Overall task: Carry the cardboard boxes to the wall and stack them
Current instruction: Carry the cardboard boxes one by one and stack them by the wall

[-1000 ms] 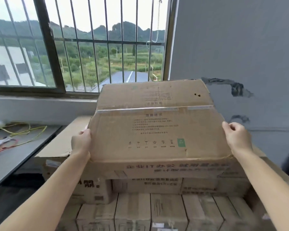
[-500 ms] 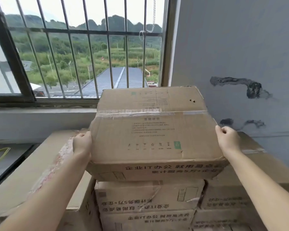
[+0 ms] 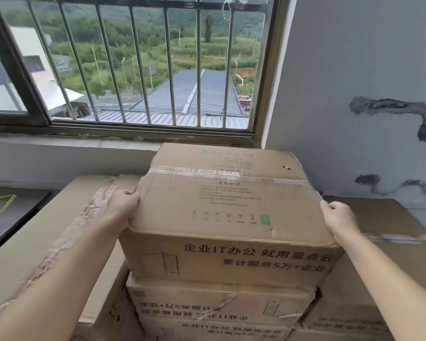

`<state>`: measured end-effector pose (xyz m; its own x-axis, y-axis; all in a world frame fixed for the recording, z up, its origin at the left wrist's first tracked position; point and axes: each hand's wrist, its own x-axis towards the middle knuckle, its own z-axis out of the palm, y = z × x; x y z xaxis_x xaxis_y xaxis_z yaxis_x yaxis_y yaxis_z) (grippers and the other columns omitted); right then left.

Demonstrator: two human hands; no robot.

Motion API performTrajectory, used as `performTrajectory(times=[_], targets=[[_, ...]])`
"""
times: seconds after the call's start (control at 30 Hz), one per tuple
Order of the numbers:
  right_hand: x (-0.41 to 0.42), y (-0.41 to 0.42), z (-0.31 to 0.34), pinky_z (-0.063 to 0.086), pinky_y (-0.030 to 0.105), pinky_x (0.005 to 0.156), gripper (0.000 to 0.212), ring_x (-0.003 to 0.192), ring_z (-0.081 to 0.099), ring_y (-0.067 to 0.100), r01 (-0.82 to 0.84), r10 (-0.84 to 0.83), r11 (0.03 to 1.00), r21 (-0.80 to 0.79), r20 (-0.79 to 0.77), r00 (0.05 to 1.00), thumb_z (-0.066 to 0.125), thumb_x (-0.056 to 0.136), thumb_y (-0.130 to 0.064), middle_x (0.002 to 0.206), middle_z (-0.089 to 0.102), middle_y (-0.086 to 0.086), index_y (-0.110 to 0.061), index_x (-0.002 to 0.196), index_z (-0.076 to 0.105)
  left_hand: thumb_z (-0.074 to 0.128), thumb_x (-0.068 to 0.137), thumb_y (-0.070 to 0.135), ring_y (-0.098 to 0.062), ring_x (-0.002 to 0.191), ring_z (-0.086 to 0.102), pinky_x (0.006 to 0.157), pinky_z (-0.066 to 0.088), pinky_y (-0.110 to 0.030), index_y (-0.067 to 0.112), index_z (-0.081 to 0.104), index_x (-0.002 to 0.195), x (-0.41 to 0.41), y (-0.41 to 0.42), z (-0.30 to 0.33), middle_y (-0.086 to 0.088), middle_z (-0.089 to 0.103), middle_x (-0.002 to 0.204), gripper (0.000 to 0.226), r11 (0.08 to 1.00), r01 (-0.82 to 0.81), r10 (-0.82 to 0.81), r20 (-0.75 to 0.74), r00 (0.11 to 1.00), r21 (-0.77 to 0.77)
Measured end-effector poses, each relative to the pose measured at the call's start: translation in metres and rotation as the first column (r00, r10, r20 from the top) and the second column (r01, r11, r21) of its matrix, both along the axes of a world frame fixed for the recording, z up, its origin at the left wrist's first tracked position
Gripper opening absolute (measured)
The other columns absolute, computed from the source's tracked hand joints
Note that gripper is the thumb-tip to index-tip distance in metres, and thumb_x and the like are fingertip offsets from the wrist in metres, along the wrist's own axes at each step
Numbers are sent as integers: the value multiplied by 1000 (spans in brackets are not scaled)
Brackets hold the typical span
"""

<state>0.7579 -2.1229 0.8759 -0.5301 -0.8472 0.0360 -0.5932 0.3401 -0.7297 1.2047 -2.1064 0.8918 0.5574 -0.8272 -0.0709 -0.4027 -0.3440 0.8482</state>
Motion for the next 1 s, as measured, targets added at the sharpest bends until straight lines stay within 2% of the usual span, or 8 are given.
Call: performTrajectory(times=[0.3,0.43,0.53,0.6,0.7,0.8,0.9,1.0], targets=[[5,1,-5,25,33,53,38,72,45,29,-114,114,993,43,17,993,41,99,-23,77,54,19,6,82,57,49,85,2,-22,72,42,58,28,-30,9,56,77,15,15,-5,-11,48,76,13,999,-46,46,-36,998,19],[5,3,-7,25,34,54,37,68,43,29,-116,115,993,40,13,993,41,99,-25,78,54,21,2,77,52,48,87,4,-23,79,48,65,34,-30,7,57,75,9,18,-11,-9,53,73,16,998,-66,65,-33,997,-20],[9,9,-4,31,35,62,34,79,48,30,-96,96,994,51,-7,995,41,99,-28,88,58,18,2,91,55,46,87,6,-25,81,47,66,32,-31,9,53,73,5,21,-11,-7,52,76,16,996,-81,82,14,997,-42],[12,17,-1,36,36,70,30,88,48,30,-107,109,993,45,-28,994,44,98,-28,100,57,17,0,106,53,46,87,8,-27,89,49,73,37,-34,6,57,89,5,23,-9,-11,56,95,11,998,-46,48,56,997,-32],[20,39,3,41,44,92,44,115,45,37,-177,177,984,19,-165,970,50,95,-28,127,48,22,-6,131,43,51,88,7,-35,116,46,100,37,-44,1,52,124,5,28,-5,-22,52,121,36,989,48,-13,240,971,-141],[40,79,13,36,45,103,50,128,38,31,-235,205,965,-114,-227,952,52,95,-29,137,42,14,-14,140,38,56,88,1,-28,114,46,99,34,-38,2,48,131,-4,47,7,-15,50,119,44,905,253,-116,376,919,-342],[71,134,21,36,33,103,45,123,41,13,-268,235,934,-235,-158,959,51,95,-29,132,43,-2,-21,138,39,54,91,4,-10,105,48,95,42,-34,15,47,131,-9,76,13,-1,48,114,42,765,481,-366,325,872,-429],[107,197,17,40,16,92,36,116,49,2,-194,217,932,-305,41,975,51,95,-26,126,50,-10,-31,129,41,53,87,37,7,101,54,89,45,-13,36,47,121,-3,107,11,10,56,108,34,631,634,-599,240,764,-448]])
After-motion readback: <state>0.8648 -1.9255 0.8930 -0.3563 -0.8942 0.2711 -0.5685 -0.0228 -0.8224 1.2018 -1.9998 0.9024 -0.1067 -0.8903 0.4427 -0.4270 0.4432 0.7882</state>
